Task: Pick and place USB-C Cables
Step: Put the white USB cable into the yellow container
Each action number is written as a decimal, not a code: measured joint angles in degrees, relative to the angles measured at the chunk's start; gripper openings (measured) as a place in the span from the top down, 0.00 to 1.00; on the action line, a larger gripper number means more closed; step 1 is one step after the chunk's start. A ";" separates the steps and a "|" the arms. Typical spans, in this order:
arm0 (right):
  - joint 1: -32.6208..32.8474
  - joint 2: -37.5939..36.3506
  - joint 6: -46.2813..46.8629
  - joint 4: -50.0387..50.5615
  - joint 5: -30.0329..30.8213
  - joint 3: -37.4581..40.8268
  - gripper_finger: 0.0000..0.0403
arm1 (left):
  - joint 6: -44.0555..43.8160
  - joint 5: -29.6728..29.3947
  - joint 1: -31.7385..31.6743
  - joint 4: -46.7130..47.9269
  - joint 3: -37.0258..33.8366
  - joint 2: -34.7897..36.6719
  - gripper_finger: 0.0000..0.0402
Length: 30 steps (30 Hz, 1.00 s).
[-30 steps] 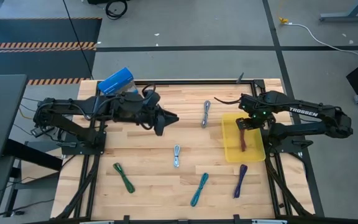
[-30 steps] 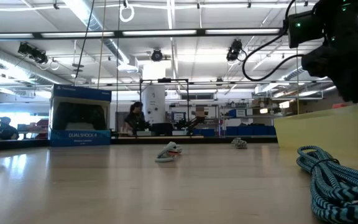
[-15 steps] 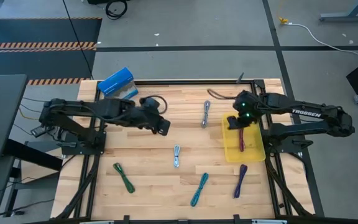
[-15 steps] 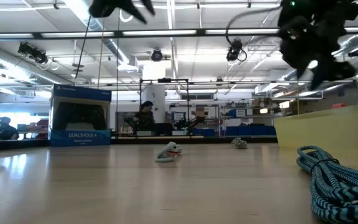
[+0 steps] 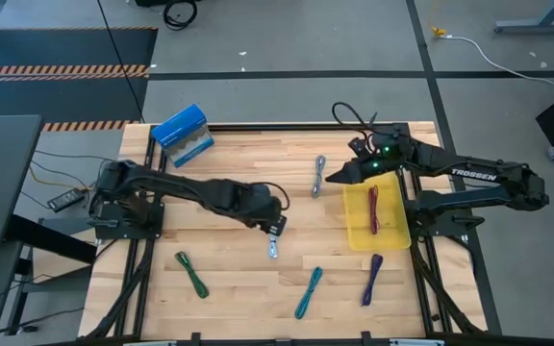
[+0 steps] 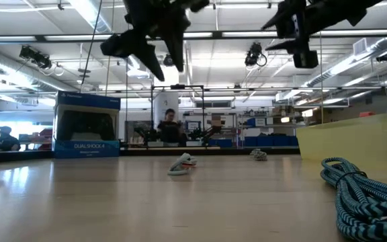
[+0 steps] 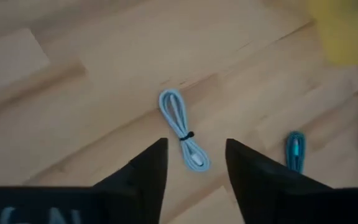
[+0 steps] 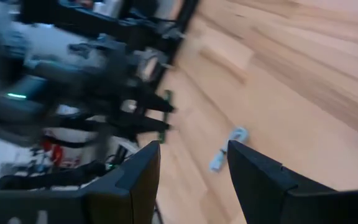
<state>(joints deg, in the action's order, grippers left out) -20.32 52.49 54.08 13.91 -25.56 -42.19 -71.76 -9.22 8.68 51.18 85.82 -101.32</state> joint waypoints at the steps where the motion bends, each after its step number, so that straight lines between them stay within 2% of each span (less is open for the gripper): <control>1: 0.00 0.00 -0.14 -1.11 -0.77 0.00 0.52 | -1.20 0.11 0.14 -0.11 0.00 -0.80 0.52; 6: 0.00 0.00 -0.21 -6.40 -4.20 0.00 0.52 | -6.05 0.23 0.27 -2.94 0.00 -4.51 0.41; 11: 0.00 -0.06 0.39 -10.63 -7.13 0.00 0.52 | -9.55 0.25 -0.21 -8.23 0.02 -8.78 0.36; 21: 0.04 -0.15 1.51 -12.13 -15.95 0.00 0.52 | -13.23 6.73 -0.01 -9.22 0.04 -16.54 0.36; 27: 0.04 -0.15 1.73 -12.06 -17.45 0.00 0.52 | -13.97 7.23 0.63 -9.37 0.04 -18.30 0.36; 30: 0.04 -0.15 1.93 -11.98 -17.70 0.00 0.52 | -13.22 7.55 0.60 -9.41 0.04 -18.44 0.40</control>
<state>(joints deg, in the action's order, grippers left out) -20.27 52.34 56.01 1.93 -43.26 -42.19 -84.98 -1.67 9.28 41.77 85.86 -119.77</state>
